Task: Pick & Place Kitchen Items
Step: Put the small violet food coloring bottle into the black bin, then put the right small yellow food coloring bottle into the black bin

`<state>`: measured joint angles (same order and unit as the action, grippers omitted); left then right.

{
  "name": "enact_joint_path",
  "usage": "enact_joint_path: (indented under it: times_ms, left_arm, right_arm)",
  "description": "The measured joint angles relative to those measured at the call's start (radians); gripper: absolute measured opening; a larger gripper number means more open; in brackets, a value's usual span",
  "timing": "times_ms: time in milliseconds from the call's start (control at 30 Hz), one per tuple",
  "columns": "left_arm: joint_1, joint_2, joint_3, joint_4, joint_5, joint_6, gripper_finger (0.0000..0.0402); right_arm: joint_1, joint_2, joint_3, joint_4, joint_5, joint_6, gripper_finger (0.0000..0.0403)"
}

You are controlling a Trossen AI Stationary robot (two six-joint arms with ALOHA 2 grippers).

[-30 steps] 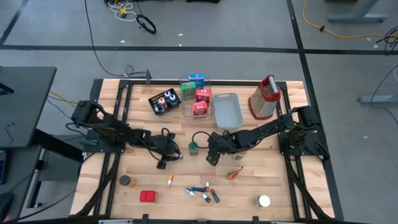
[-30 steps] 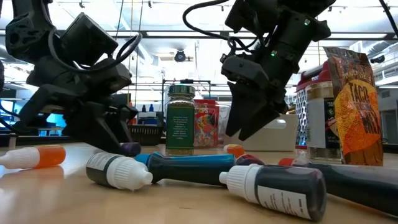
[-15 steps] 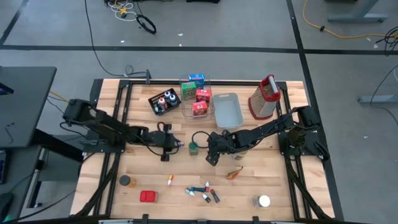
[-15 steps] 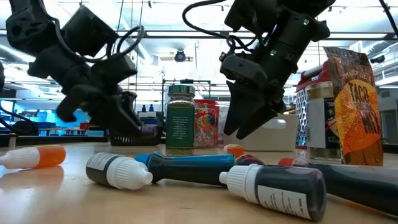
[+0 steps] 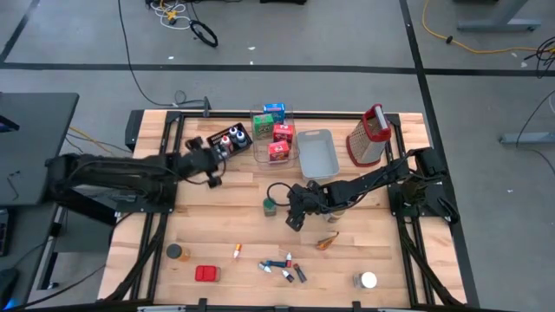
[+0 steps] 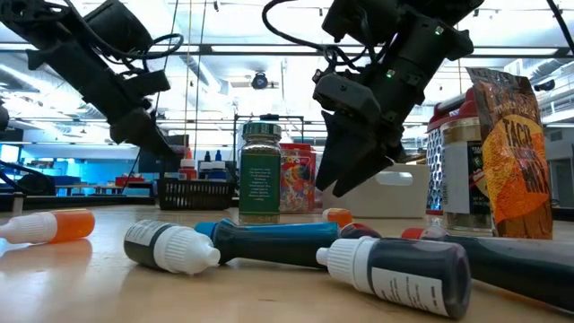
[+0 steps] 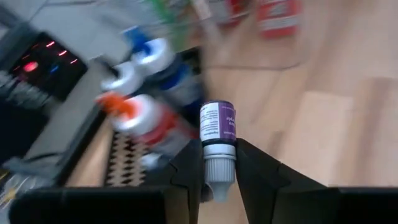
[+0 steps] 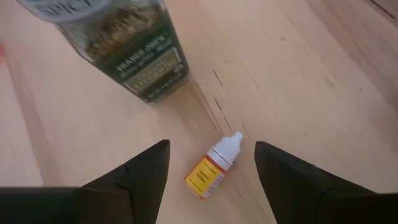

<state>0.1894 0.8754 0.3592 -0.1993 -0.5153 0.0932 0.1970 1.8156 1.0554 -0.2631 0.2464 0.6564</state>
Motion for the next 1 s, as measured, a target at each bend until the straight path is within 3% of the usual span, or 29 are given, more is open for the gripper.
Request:
enact_joint_path:
  times_ms: [200, 500, 733, 1000]
  left_arm:
    - [0.196, -0.009, 0.000, -0.006, 0.109, -0.023, 0.0080]
    - [0.387, 0.194, 0.000, 0.083, 0.193, -0.016, 0.0094]
    - [0.437, 0.333, 0.005, 0.237, 0.217, -0.006, 0.0106]
    - [0.438, 0.330, 0.008, 0.230, 0.212, 0.006, 0.0163]
  right_arm:
    - [0.000, 0.000, 0.000, 0.026, 0.000, -0.014, 0.0247]
    - [0.000, 0.000, 0.000, 0.025, -0.001, -0.028, 0.0247]
    - [0.000, 0.000, 0.000, 0.029, -0.001, -0.041, 0.0247]
    - [0.003, 0.000, 0.000, 0.036, -0.004, -0.035, 0.0247]
